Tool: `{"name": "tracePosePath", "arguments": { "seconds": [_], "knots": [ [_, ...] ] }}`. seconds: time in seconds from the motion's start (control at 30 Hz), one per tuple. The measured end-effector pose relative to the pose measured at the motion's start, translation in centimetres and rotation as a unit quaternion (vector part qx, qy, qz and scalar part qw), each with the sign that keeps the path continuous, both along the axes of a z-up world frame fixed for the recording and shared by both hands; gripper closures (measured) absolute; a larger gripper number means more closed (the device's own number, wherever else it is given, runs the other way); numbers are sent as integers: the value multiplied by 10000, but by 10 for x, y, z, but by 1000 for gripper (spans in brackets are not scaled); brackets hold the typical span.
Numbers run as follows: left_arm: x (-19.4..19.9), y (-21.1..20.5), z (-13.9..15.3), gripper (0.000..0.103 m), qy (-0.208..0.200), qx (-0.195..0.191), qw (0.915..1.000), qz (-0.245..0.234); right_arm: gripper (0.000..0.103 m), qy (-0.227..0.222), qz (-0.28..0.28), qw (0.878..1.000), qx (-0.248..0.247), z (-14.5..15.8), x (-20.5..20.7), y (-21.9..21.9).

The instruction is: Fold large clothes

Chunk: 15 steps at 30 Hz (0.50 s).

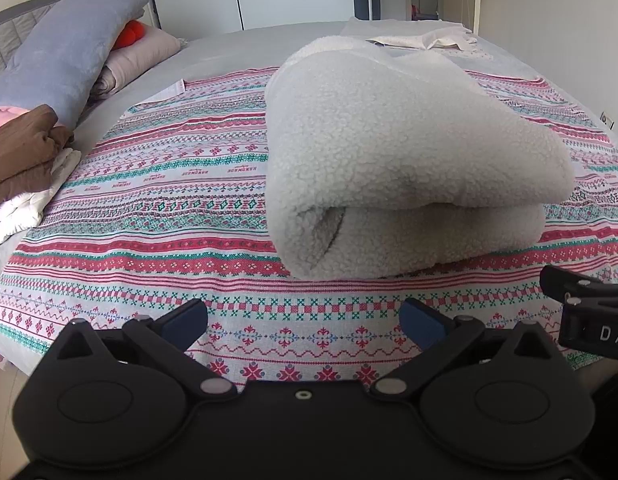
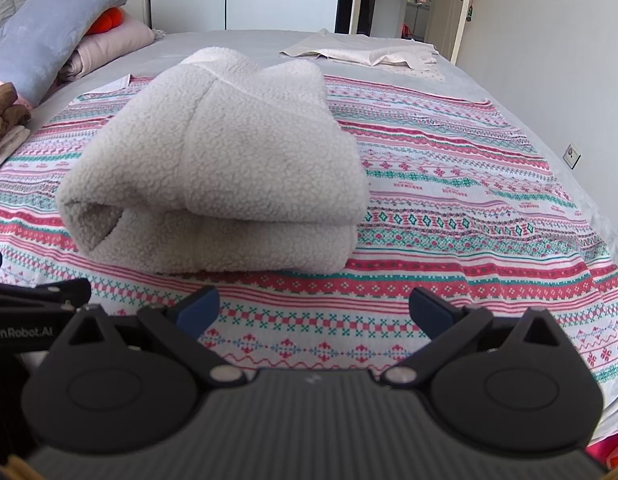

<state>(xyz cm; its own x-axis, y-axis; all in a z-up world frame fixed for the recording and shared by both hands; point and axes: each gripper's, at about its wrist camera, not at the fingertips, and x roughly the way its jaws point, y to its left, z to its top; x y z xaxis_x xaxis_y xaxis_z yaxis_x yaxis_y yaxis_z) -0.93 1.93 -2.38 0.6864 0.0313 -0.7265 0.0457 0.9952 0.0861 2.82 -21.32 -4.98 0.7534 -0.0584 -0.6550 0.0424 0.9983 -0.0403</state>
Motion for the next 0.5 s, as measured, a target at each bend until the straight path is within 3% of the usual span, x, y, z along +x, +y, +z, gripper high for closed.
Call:
{"name": "tracePosePath", "arguments": {
  "seconds": [0.5],
  "knots": [
    [-1,2,1,0,-24,-93,10000,5,0,-3,-48,10000,-29,0,1,2]
  ]
}}
